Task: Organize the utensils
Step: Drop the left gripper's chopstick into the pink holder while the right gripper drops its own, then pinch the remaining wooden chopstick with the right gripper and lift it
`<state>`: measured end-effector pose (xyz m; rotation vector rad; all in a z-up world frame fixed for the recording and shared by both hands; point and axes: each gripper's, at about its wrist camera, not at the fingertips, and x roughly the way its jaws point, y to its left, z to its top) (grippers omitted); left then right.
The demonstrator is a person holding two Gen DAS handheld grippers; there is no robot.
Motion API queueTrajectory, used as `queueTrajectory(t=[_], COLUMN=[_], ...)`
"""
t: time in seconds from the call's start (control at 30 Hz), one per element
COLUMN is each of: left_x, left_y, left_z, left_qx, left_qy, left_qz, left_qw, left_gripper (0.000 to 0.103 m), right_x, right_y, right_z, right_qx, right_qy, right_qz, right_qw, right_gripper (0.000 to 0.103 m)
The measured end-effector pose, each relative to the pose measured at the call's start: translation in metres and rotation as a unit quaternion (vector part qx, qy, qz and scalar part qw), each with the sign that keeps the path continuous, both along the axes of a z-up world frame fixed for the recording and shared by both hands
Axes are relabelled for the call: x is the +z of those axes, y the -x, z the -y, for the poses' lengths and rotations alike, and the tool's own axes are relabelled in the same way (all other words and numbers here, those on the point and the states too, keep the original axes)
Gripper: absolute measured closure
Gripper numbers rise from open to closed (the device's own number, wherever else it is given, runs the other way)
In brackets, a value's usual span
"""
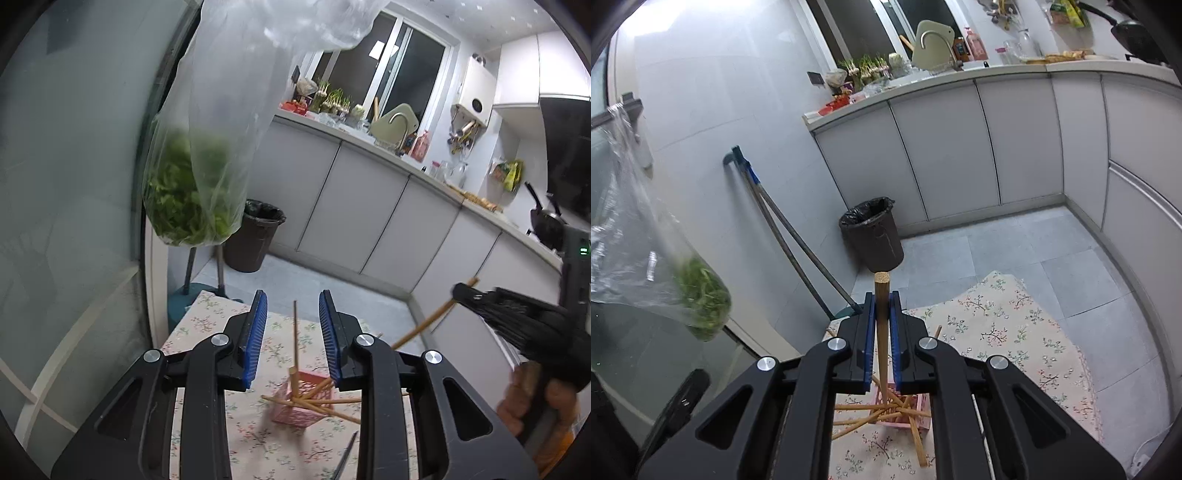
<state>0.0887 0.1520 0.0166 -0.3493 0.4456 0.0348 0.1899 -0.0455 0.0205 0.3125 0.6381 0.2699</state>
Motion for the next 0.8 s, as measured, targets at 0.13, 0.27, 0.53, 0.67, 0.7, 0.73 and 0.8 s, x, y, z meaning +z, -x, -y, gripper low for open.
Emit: queueTrajectory(t=[0.13, 0.27, 0.53, 0.67, 0.7, 0.73, 0.8], left_x=[-0.012, -0.019, -0.012, -0.023, -0.026, -0.03, -0.039], left_y=[-0.006, -0.009, 0.009, 0.013, 0.014, 0.016, 0.021], left_z=[0.001, 0.011, 0.049, 0.064, 0.067, 0.07, 0.079], left_qx=[-0.003, -0.016, -0.029, -0.031, -0.032, -0.038, -0.049], left_qy=[-0.005, -0.02, -0.074, -0.102, -0.103, -0.105, -0.117], left_qz=[-0.018, -0.034, -0.012, -0.031, -0.036, -0.042, -0.052], left_qw=[0.9998, 0.9991, 0.9967, 0.9938, 0.9935, 0.9929, 0.9906], left_gripper=[0.075, 0.073, 0.05, 0.041, 0.04, 0.038, 0.033], right_x=[-0.041, -0.073, -0.052, -0.055, -0.057, -0.061, -0.069], right_y=[-0.016, -0.016, 0.039, 0.066, 0.072, 0.08, 0.091], right_z=[-0.018, -0.027, -0.002, 0.023, 0.029, 0.039, 0.055], right_qx=[-0.001, -0.008, -0.043, -0.074, -0.08, -0.091, -0.105], right_qy=[0.004, 0.02, 0.104, 0.123, 0.121, 0.119, 0.119], right_qz=[-0.03, -0.072, -0.006, -0.004, -0.005, -0.009, -0.018], right_qw=[1.0, 0.997, 0.994, 0.99, 0.989, 0.989, 0.987], right_gripper=[0.095, 0.08, 0.051, 0.038, 0.035, 0.03, 0.025])
